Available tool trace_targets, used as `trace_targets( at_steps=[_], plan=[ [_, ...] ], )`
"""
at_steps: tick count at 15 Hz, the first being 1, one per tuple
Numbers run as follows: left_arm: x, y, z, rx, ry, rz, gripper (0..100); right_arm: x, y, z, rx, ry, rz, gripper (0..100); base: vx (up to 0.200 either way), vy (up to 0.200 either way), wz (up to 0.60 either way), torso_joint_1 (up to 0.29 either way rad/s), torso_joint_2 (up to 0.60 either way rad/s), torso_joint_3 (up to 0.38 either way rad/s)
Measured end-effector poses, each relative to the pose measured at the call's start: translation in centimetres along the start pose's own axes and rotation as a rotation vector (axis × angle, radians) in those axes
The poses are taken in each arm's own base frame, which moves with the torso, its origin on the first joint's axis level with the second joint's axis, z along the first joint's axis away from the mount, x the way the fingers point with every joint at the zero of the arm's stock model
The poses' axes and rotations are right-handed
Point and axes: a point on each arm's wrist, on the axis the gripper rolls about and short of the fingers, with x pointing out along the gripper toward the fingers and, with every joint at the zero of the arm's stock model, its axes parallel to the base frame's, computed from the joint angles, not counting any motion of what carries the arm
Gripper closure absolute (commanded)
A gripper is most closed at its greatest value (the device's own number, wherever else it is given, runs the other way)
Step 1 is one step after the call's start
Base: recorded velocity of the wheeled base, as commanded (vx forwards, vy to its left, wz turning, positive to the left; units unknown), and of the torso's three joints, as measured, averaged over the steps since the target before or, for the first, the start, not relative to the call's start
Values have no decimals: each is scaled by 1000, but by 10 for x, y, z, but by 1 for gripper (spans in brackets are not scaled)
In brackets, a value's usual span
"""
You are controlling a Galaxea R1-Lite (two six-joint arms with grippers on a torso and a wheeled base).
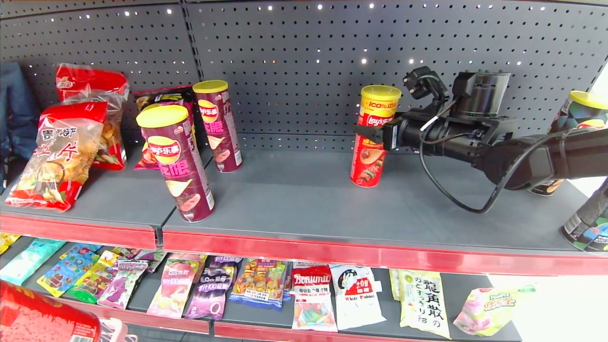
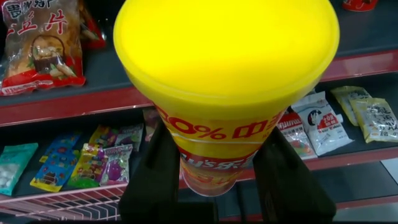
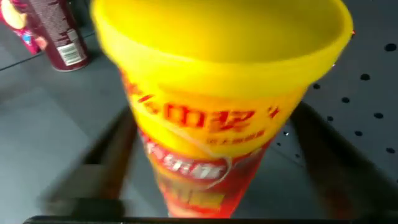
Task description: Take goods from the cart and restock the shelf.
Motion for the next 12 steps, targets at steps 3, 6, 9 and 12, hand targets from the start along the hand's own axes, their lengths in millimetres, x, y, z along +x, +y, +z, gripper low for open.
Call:
trace_targets(
  at_steps=[3,6,9,12],
  plan=[
    [0,0,-1,-1,1,0,100,1,3,-4,8,8,5,100,0,0,0,0,0,0],
    [0,0,-2,-2,4,-1,100,-9,12,-4,8,27,-8,100,0,0,0,0,0,0],
    [0,-1,-6,-2,9,-1,100,-31,33,-1,8,61,-99,100,0,0,0,0,0,0],
    [0,-1,-10,-2,11,-3,100,-55,53,8,48,56,-170,100,0,0,0,0,0,0]
  ],
)
